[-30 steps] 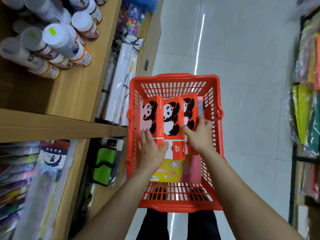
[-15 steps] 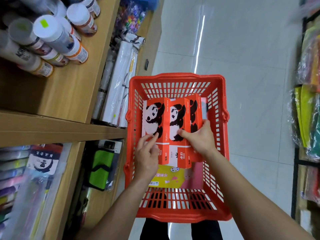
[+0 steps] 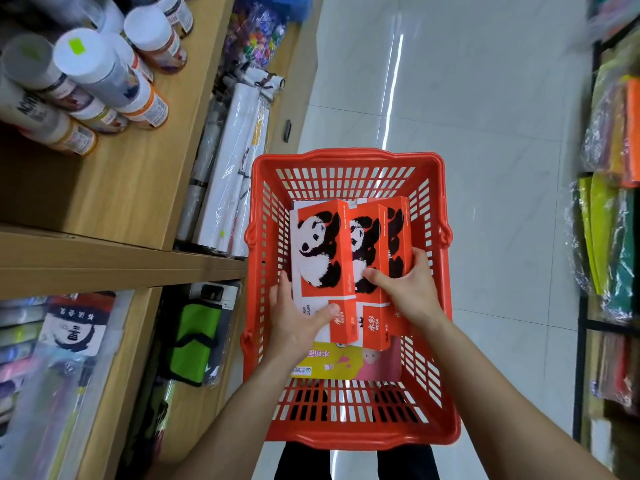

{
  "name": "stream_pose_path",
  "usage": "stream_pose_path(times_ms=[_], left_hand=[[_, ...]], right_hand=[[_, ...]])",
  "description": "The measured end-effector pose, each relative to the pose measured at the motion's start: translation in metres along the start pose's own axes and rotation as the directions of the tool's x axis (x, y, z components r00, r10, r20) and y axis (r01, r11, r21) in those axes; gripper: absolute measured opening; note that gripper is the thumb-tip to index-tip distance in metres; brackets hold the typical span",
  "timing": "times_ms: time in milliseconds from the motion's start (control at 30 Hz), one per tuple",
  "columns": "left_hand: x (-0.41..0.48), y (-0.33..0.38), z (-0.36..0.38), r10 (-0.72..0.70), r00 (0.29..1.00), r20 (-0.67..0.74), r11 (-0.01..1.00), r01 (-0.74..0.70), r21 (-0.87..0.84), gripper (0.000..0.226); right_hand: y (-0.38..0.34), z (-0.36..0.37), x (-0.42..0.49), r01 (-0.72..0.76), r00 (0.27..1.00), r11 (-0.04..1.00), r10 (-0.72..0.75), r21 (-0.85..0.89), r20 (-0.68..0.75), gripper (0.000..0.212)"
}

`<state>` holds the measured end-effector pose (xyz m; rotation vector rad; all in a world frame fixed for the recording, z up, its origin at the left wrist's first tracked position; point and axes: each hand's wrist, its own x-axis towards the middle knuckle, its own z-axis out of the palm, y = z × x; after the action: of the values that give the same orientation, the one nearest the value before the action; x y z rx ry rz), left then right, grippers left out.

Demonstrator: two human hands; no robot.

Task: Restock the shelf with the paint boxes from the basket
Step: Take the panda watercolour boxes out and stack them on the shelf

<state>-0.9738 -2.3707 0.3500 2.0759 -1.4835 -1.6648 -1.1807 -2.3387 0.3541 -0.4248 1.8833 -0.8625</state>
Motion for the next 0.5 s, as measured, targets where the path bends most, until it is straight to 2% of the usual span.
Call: stream_pose_path(times_ms=[100, 167, 233, 300, 367, 400, 433, 500], left_hand=[[-0.004, 0.002, 0.008, 0.036, 0.995, 0.088, 0.995, -0.028, -0.092, 0.111], [-0.002, 0.003, 0.009, 0.022, 0.986, 0.165, 0.979, 0.013, -0.204, 0.109], [0.004, 0.002, 0.008, 0.03, 0.969, 0.243, 0.948, 0.05, -0.316, 0.098], [0.008, 0.002, 0.009, 0.047, 0.966, 0.256, 0.934, 0.048, -0.355, 0.092], [0.01, 0.002, 0.011, 0.085, 0.965, 0.248, 0.925, 0.016, -0.381, 0.093], [0.011, 0.001, 0.012, 0.105, 0.963, 0.25, 0.921, 0.001, -0.389, 0.096], [0.012, 0.001, 0.012, 0.117, 0.961, 0.252, 0.92, -0.009, -0.393, 0.095], [0.015, 0.002, 0.01, 0.103, 0.967, 0.234, 0.922, -0.004, -0.387, 0.076]], right_hand=[[0.002, -0.003, -0.003, -0.042, 0.998, 0.997, 0.038, 0.071, 0.052, 0.07], [0.0, -0.005, -0.006, -0.058, 0.993, 0.993, 0.046, 0.107, 0.107, 0.076], [-0.006, 0.001, -0.009, -0.035, 0.986, 0.997, 0.024, 0.067, 0.163, 0.094], [-0.01, 0.011, -0.007, 0.005, 0.988, 0.997, 0.008, -0.083, 0.157, 0.118], [-0.015, 0.02, -0.006, -0.039, 0.988, 0.98, 0.067, -0.193, 0.139, 0.148], [-0.017, 0.022, -0.004, -0.06, 0.987, 0.977, 0.089, -0.206, 0.136, 0.154], [-0.018, 0.021, -0.003, -0.07, 0.986, 0.978, 0.097, -0.198, 0.132, 0.152], [-0.017, 0.016, 0.0, -0.066, 0.988, 0.989, 0.082, -0.129, 0.129, 0.127]])
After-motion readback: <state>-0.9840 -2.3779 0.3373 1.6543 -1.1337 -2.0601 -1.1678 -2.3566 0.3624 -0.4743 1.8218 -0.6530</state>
